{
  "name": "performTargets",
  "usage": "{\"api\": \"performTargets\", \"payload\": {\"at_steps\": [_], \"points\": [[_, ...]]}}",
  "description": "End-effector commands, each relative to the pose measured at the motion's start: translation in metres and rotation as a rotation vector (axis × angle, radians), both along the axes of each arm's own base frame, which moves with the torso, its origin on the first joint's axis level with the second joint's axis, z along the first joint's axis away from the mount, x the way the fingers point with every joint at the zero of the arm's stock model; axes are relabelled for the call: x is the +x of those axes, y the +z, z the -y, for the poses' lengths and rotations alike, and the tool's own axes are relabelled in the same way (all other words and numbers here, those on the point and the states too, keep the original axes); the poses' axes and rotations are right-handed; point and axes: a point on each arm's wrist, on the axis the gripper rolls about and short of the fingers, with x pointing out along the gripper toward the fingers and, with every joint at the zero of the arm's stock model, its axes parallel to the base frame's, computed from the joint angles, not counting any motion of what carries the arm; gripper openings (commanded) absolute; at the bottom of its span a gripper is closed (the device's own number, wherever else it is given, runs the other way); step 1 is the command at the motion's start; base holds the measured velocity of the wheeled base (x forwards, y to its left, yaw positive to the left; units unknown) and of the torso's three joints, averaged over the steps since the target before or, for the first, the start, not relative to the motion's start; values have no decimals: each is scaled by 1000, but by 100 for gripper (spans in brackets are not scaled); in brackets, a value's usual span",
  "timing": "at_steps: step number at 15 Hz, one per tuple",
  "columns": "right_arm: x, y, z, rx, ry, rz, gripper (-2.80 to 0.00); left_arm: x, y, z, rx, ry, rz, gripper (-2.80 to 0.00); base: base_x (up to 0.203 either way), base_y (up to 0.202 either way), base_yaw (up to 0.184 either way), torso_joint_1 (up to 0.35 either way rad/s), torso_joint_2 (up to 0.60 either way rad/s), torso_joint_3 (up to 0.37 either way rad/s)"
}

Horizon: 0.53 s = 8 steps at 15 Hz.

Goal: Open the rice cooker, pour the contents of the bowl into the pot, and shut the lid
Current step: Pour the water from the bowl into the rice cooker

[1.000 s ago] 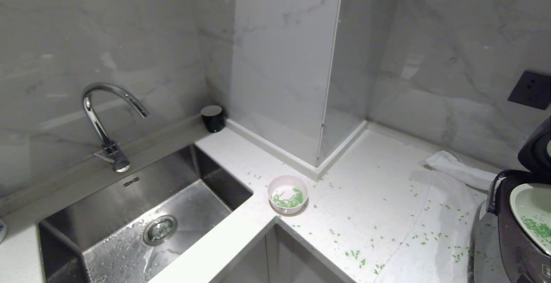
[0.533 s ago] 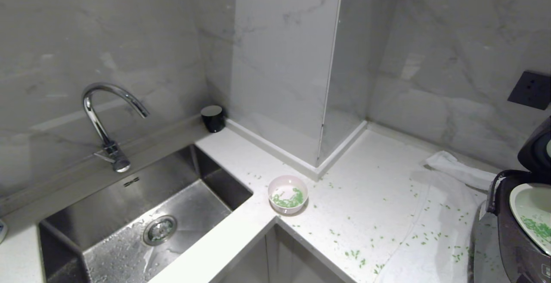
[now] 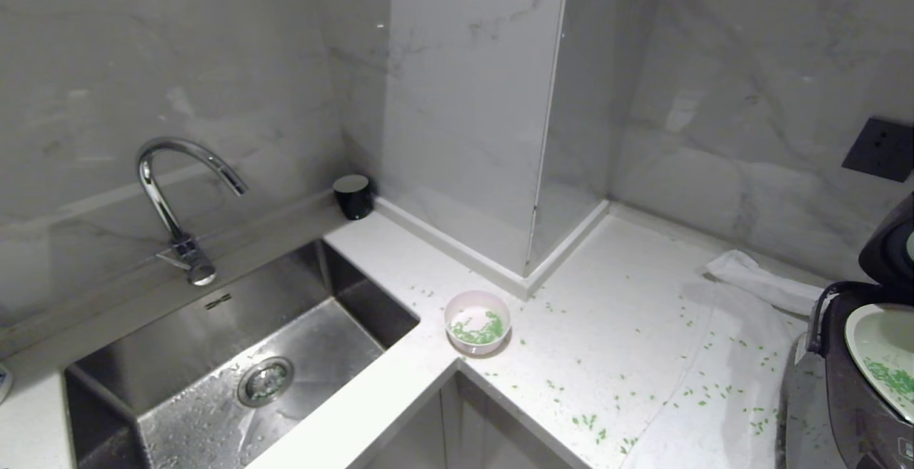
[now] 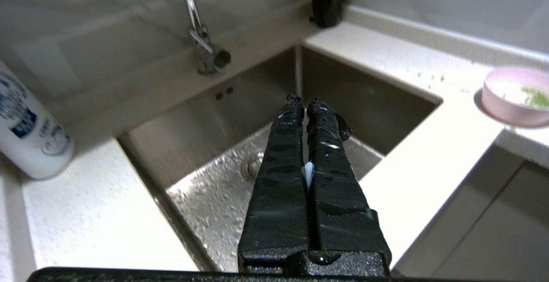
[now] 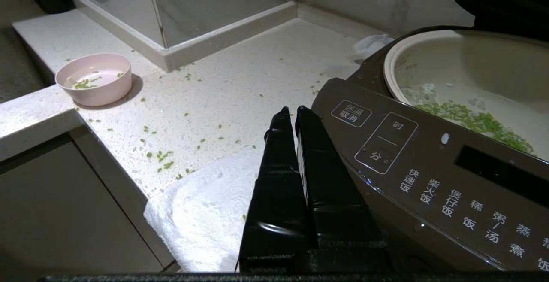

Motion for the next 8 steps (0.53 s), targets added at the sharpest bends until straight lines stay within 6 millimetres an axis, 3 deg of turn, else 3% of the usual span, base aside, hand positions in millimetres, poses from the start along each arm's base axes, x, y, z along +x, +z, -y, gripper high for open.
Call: {"api": "performTargets", "payload": {"at_steps": [1, 8], "points": [[0, 0, 0, -1, 0, -1, -280, -1, -19, 0, 0, -9, -17, -280, 0, 0, 0, 0, 0, 0], [0, 0, 0, -1, 0, -1, -280, -1, -30, 2, -6, -74, -79, -280, 0, 0, 0, 0, 0, 0]]}}
